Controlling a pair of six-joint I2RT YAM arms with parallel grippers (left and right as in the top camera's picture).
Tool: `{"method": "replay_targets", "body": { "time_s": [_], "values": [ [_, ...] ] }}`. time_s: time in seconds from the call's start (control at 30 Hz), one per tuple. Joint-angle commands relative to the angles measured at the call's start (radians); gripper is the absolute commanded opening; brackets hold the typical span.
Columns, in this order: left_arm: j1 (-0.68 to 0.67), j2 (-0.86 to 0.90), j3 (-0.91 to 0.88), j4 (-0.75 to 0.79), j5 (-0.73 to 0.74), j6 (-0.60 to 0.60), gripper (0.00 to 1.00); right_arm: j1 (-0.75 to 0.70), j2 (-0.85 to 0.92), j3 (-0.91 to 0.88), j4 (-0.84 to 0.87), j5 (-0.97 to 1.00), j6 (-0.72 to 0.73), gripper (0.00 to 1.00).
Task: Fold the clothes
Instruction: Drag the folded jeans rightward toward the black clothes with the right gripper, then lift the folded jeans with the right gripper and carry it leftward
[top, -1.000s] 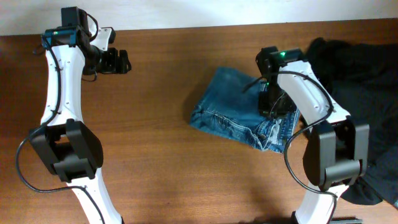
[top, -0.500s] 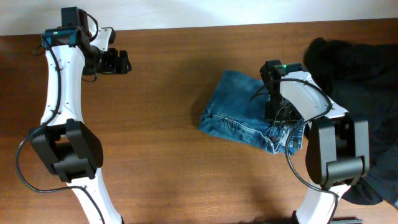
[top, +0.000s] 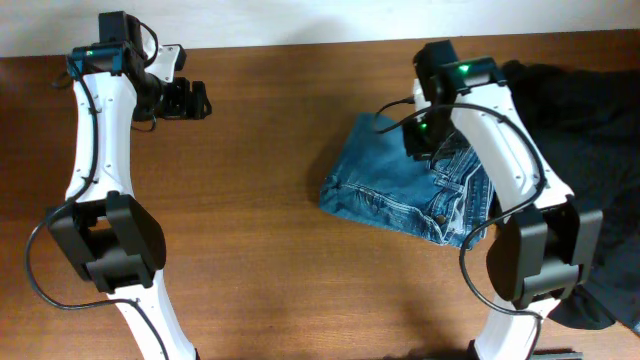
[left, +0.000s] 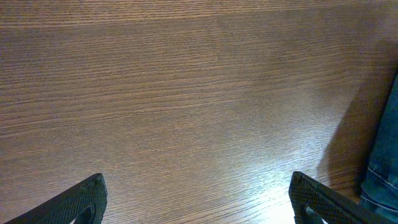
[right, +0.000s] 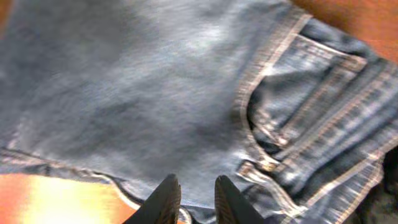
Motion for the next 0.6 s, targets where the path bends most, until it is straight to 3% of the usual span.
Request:
{"method": "replay_targets", "body": {
  "time_s": [0.0, 0.23, 0.43, 0.57],
  "values": [
    [0.000, 0.005, 0.019, 0.000, 0.012, -0.010, 0.93, 0.004, 0.009, -0.025, -0.001, -0.034, -0.024, 0.24],
    [0.000, 0.005, 0.019, -0.001, 0.012, -0.010, 0.93, 0.000, 0.009, -0.116, 0.031, 0.053, -0.034, 0.25],
    [0.000, 0.005, 0.019, -0.002, 0.013, -0.010, 0.93, -0.085, 0.009, -0.479, 0.267, 0.090, -0.004, 0.25],
    [0.000, 0.005, 0.019, -0.002, 0.021, -0.010, 0.93, -0.169, 0.009, -0.544, 0.304, 0.093, 0.034, 0.25]
  ]
}}
